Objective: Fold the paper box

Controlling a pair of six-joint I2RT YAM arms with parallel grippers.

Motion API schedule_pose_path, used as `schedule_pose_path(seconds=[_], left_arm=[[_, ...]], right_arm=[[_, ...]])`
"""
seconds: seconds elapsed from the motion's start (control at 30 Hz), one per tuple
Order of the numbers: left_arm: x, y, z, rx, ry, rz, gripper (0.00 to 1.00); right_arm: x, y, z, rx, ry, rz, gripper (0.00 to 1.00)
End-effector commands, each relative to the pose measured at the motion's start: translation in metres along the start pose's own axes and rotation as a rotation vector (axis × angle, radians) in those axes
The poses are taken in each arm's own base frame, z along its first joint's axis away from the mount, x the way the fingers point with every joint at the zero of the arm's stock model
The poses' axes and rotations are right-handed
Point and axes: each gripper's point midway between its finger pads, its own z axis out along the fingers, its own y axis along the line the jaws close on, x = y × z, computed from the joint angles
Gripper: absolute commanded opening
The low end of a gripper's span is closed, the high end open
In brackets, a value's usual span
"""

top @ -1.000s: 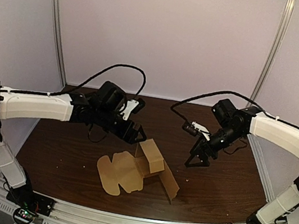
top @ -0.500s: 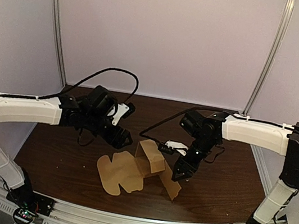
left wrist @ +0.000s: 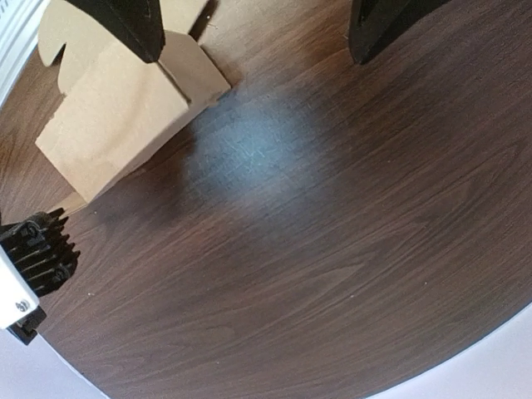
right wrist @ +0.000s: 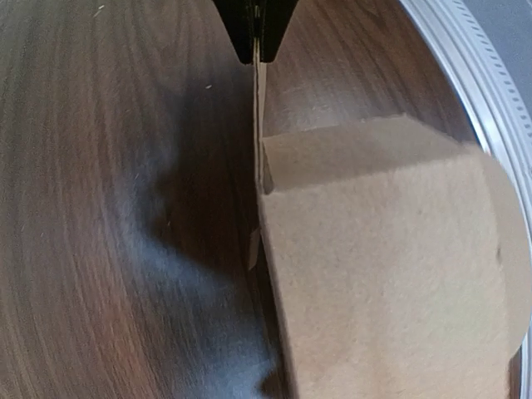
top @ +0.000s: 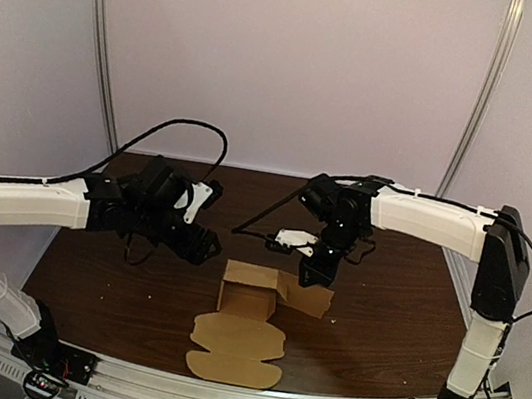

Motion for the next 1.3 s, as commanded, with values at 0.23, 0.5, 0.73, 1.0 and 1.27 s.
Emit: schedule_pose_path(seconds=[0.23, 0.5, 0.73, 1.0, 1.27], left_arm=[[0.000, -0.004, -0.019, 0.059, -0.033, -0.036, 0.82], [0.000, 0.003, 0.000, 0.092, -0.015, -0.038, 0.83], [0.008, -0.016, 0.027, 0.234, 0.076, -0.077, 0.82], [0.024, -0.015, 0.039, 0.237, 0.132, -0.096, 0.81], [0.042, -0.004, 0.046, 0.192, 0.155, -0.128, 0.80]], right_arm=[[-0.060, -0.021, -0.010, 0.062, -0.109, -0.453, 0.01], [-0.075, -0.022, -0.003, 0.051, -0.154, -0.513, 0.12], [-0.074, -0.019, -0.010, 0.048, -0.161, -0.482, 0.16], [-0.048, -0.026, -0.021, 0.086, -0.144, -0.374, 0.29], [-0.017, -0.048, -0.035, 0.075, -0.181, -0.189, 0.30]])
